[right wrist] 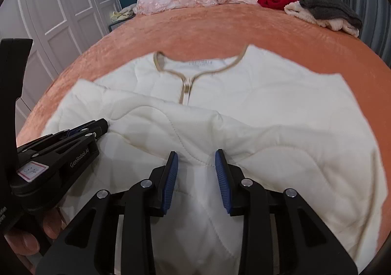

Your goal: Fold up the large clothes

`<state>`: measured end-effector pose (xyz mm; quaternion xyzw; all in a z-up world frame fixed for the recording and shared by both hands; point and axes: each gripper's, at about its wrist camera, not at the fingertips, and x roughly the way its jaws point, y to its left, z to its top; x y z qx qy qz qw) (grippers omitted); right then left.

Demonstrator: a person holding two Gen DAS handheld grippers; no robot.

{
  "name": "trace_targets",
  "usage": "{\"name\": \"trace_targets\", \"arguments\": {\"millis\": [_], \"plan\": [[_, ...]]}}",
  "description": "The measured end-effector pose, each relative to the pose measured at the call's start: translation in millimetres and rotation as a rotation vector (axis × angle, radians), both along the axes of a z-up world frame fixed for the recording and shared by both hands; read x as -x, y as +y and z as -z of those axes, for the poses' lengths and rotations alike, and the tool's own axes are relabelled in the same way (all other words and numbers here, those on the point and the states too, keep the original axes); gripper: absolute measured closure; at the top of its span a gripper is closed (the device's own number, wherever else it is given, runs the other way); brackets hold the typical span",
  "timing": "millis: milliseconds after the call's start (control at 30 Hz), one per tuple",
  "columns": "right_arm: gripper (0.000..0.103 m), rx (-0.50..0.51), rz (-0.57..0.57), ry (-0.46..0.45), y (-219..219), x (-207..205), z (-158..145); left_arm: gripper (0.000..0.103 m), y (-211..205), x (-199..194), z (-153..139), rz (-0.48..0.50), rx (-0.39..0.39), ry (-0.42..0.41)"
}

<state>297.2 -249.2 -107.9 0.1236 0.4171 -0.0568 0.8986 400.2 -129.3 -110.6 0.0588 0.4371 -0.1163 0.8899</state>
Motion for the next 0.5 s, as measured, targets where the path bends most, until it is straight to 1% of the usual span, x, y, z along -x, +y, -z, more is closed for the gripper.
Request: {"name": "trace_targets", "arguments": {"millis": [133,233,333,500], "plan": [[0.072,0.005,0.002,-0.012,1.8,0.5,9.0,0.09,1.9,2.9,10.5,0.005,0.002,-0.024],[0.072,0.03,0.0,-0.023,4.9,1.8,12.0,0.09,1.6,4.7,16.0,0.006,-0.003,-0.041],[0.072,0.064,0.001,-0.033,9.5,3.5,13.5,0.09,0.4,6.7,19.1,0.006,-0.009,-0.059],[0.072,0.084,0.003,-0.043,11.4,2.2,15.5,0.09,-2.2,8.5,22.9,0.005,-0.026,-0.081]]}}
